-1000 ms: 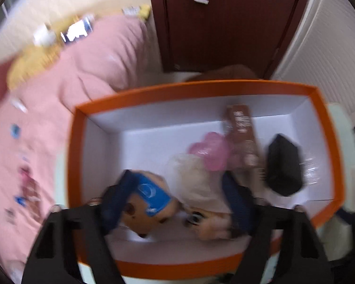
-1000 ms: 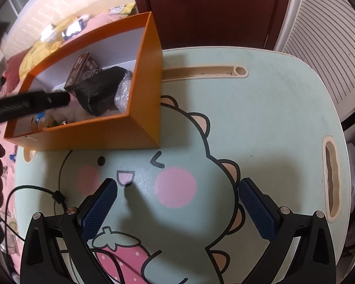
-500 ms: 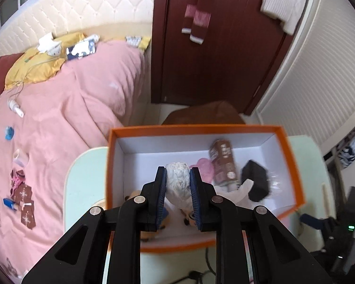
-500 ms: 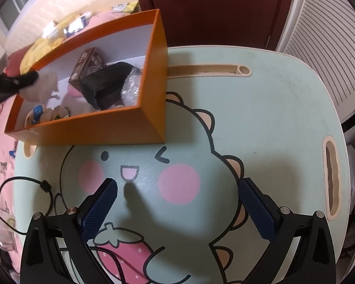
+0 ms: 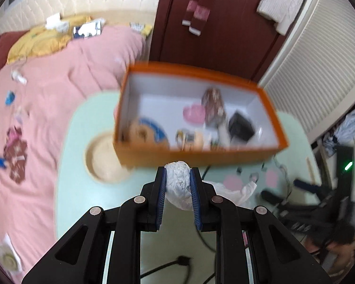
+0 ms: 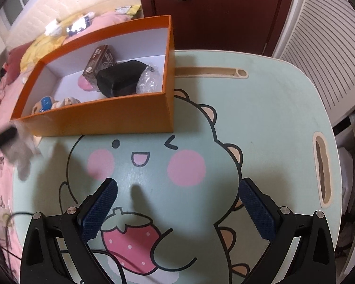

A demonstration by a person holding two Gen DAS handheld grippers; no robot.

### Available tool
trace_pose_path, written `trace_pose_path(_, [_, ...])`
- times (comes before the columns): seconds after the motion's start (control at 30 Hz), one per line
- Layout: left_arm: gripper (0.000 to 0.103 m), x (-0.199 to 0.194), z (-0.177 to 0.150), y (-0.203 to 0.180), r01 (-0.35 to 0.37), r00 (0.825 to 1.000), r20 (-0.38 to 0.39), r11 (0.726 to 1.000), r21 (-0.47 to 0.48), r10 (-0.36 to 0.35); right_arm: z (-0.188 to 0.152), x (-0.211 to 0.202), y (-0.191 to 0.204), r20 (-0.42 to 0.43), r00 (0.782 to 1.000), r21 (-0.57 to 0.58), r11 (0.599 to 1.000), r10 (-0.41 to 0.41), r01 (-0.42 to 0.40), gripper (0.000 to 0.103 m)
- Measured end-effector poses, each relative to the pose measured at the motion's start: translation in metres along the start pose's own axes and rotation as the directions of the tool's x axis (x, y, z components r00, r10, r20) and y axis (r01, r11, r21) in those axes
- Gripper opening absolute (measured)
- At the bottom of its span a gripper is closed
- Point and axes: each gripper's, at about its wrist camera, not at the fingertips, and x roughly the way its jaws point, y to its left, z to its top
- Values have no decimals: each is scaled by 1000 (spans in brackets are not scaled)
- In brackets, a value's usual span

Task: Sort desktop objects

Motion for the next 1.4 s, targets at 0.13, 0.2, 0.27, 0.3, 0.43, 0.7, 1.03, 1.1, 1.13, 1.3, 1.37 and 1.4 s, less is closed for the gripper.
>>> trace_pose_path(0.13, [25,17,-18,4,2,1000,-5,1000,-28,-2,0,-9,5,34,999,0,1000,-12,12,103])
trace_pose_path(0.2, [38,19,-22,8,-14,1000,9,999,-48,15,3,-16,7,54,998,-5,1000,-11,11,103])
trace_pose_path(0.27, [54,18,-25,11,-51,998,28,996,-71,53,7,-22,7,74,997,-6,1000,0,1,101])
trace_pose_path(0.3, [69,16,-26,13,-70,997,38,995,-77,73,10,-25,7,84,996,-5,1000,9,-8,97])
trace_pose_path(0.43, [77,11,-29,17,-105,990,85,992,-77,111,28,-36,10,121,992,-14,999,43,-41,89])
trace_pose_path(0.7, [77,8,-35,27,-73,993,88,990,-119,84,77,-23,46,145,984,-61,993,108,-100,76])
trace_pose_path(1.03, [77,-7,-35,34,-119,983,126,986,-119,134,123,39,91,22,993,-112,987,115,-111,41])
trace_pose_path(1.1, [77,-8,-34,36,-131,981,131,985,-116,146,129,49,97,-4,992,-114,986,124,-123,20])
trace_pose_path(1.13, [77,-8,-34,38,-133,980,131,984,-117,148,128,53,97,-18,990,-105,985,139,-140,19])
trace_pose_path(1.3, [77,-5,-34,43,-125,984,111,984,-127,140,121,36,87,30,982,-97,978,189,-186,19])
trace_pose_path(1.37, [77,-4,-35,45,-122,986,101,984,-129,135,120,22,84,66,977,-104,975,204,-197,19])
trace_pose_path(1.4, [77,-3,-35,45,-121,986,98,984,-131,134,120,15,82,81,973,-107,973,214,-205,19])
